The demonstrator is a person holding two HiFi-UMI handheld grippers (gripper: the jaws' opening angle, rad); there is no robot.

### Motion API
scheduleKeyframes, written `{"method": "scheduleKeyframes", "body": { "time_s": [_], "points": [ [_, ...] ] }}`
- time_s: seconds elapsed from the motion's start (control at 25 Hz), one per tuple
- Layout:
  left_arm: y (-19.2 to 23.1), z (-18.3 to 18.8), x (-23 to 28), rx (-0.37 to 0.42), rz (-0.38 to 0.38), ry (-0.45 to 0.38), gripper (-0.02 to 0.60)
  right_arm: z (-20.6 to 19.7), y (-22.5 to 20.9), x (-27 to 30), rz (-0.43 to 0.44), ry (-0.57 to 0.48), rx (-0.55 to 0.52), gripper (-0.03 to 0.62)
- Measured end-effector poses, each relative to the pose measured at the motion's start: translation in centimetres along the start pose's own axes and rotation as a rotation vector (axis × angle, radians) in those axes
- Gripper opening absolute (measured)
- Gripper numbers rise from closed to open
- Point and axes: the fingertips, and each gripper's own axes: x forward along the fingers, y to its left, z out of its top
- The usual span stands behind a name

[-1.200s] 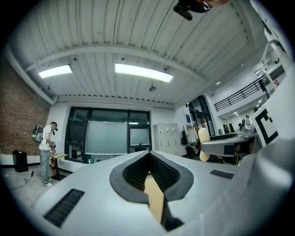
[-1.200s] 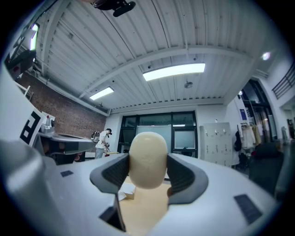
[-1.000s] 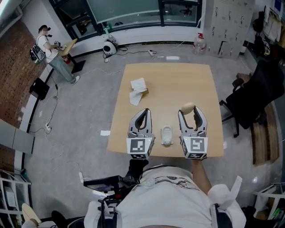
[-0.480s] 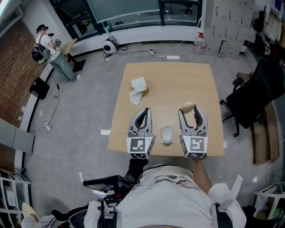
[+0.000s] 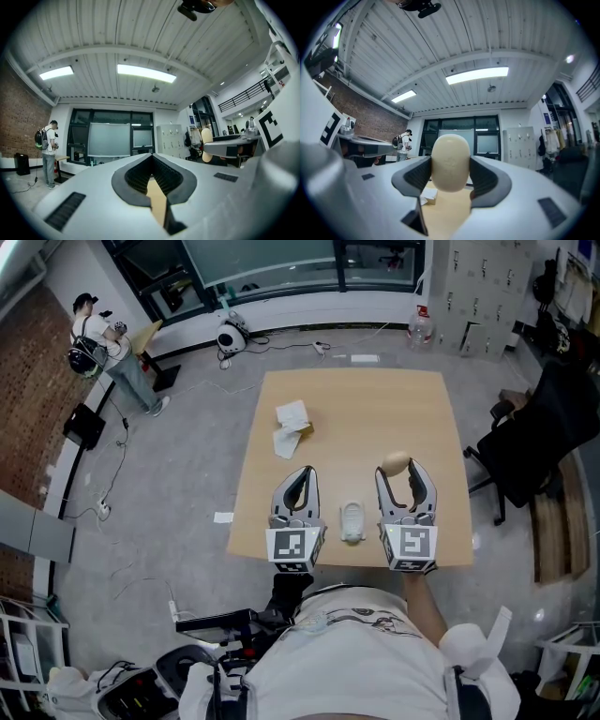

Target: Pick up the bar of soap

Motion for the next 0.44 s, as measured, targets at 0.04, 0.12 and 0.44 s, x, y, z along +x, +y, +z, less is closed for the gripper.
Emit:
{"method": "scheduleKeyframes", "body": {
  "time_s": [0.04, 0.12, 0.44],
  "points": [
    [-0.03, -0.16, 0.05, 0.005, -0.006, -0.007, 0.002, -0.02, -0.01, 0.02, 0.000, -0.001, 0.000, 0.259],
    [-0.02, -0.28, 0.10, 0.009, -0.010, -0.011, 0.002, -0.02, 0.05, 0.06, 0.000, -0.002, 0.002, 0.259],
    [-0.11, -0.52, 0.39, 0.007, -0.010, -0.007, 0.002, -0.50, -0.07, 0.25, 0.005, 0.007, 0.007, 0.259]
  ]
}}
